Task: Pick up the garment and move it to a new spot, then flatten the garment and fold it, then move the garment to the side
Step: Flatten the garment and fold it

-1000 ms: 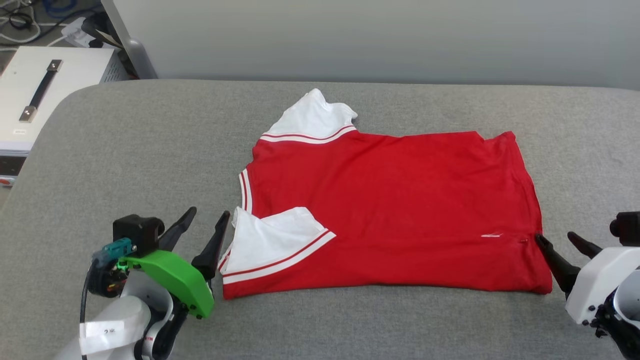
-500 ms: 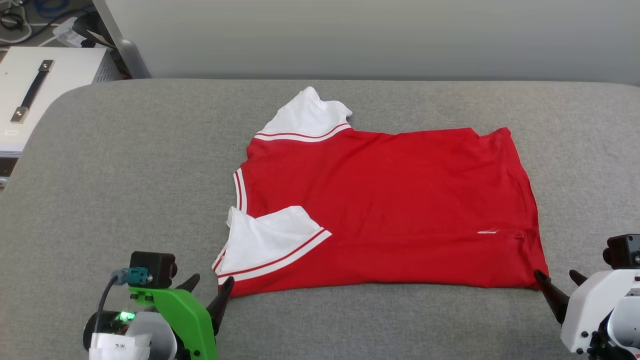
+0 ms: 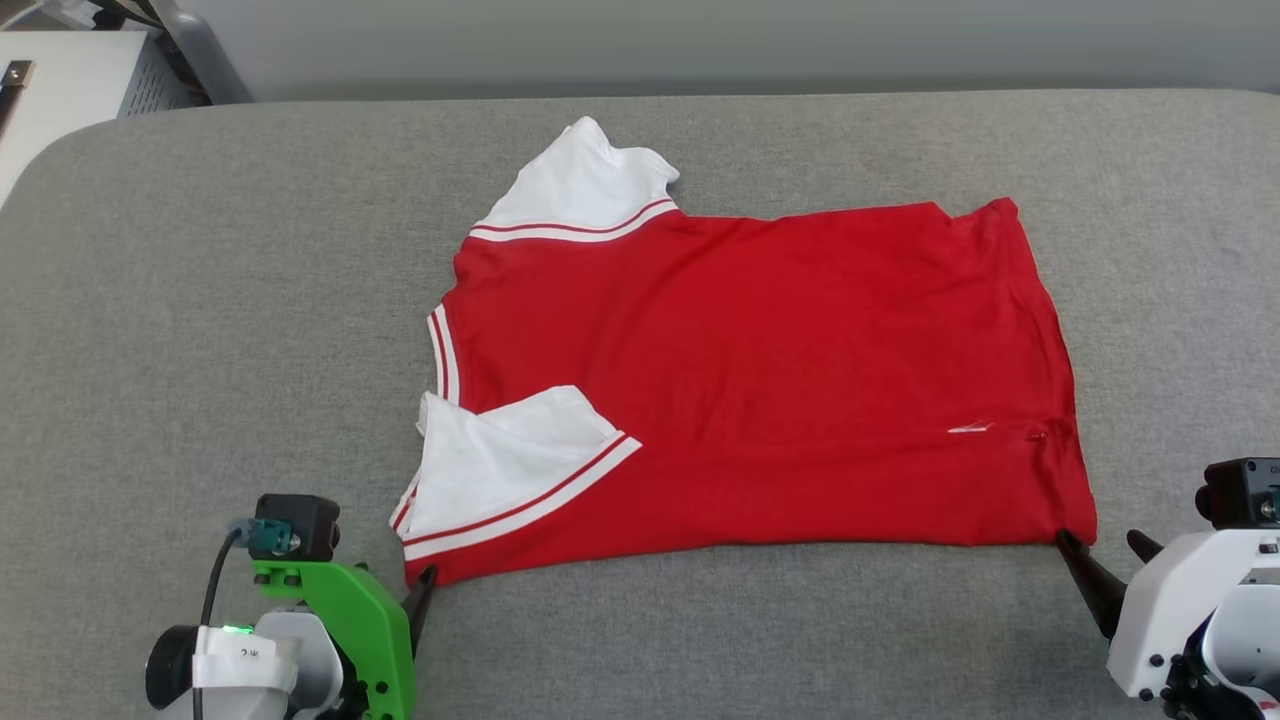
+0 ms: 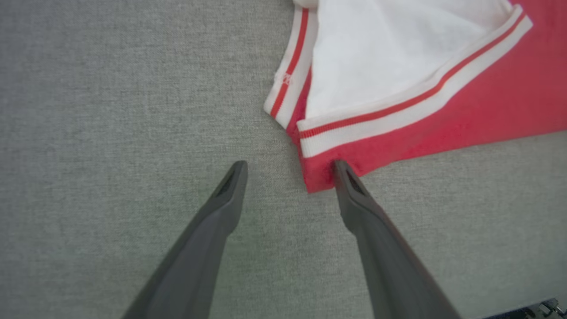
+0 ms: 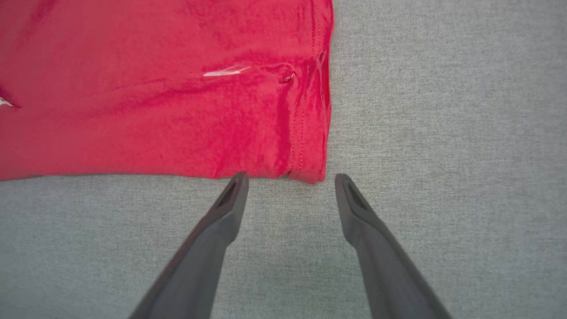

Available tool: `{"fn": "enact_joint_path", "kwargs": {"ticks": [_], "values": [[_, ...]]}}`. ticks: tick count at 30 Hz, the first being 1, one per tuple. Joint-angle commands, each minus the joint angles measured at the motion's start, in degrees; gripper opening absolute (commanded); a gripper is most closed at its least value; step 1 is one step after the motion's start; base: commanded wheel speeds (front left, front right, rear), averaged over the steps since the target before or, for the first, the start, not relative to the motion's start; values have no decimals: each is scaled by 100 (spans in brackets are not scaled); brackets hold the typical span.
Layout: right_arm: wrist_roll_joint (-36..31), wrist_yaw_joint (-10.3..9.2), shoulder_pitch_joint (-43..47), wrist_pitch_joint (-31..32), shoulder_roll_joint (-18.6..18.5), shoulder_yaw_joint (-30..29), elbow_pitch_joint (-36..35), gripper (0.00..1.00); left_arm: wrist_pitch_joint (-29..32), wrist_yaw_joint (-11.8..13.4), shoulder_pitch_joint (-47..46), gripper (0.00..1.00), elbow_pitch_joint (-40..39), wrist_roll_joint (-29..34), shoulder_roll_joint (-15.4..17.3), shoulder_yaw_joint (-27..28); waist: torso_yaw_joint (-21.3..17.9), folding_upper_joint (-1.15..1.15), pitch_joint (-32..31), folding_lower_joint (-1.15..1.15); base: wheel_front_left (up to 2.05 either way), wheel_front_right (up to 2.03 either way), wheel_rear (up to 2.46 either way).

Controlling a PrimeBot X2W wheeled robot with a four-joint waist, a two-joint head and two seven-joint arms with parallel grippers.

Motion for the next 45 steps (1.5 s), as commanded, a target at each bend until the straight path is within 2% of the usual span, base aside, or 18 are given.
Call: {"fn": "enact_joint_path", "kwargs": {"ticks": [1, 13, 14, 15, 21, 25, 31, 38, 45], "values": [[4, -4, -70, -56, 28, 15, 12, 100, -5, -10, -134, 100, 77, 40, -45, 9, -71, 0, 89, 0, 0, 0, 0], [70, -4, -223, -188, 75, 122, 175, 100, 100, -195, -305, 100, 635, -41, -283, -99, -187, 0, 346, 0, 0, 0, 0], [57, -4, -228, -199, 67, 119, 203, 100, 157, -233, -304, 40, 695, -67, -308, -135, -184, 0, 326, 0, 0, 0, 0], [43, -4, -230, -208, 58, 112, 223, 100, 186, -267, -303, 0, 733, -89, -330, -156, -180, 0, 304, 0, 0, 0, 0], [-33, -4, -191, -237, 32, 14, 290, 100, -83, -447, -293, 0, 821, -146, -470, -98, -114, 0, 90, 0, 0, 0, 0], [-96, -4, -136, -216, 63, -91, 287, 100, -212, -461, -304, 0, 701, -126, -444, -41, -24, 0, 9, 0, 0, 0, 0], [-308, -4, -193, -238, 12, -186, 393, 100, -331, -376, -275, 0, 126, -156, -309, 121, 127, 0, 42, 0, 0, 0, 0], [-486, -4, -477, -223, 57, -278, 786, 100, -225, -161, -205, 0, -486, -83, -79, 143, 266, 0, 182, 0, 0, 0, 0], [-632, -4, -727, -190, 78, -285, 1207, 100, -172, -53, -202, 0, -717, -34, -25, 125, 347, 0, 329, 0, 0, 0, 0]]}}
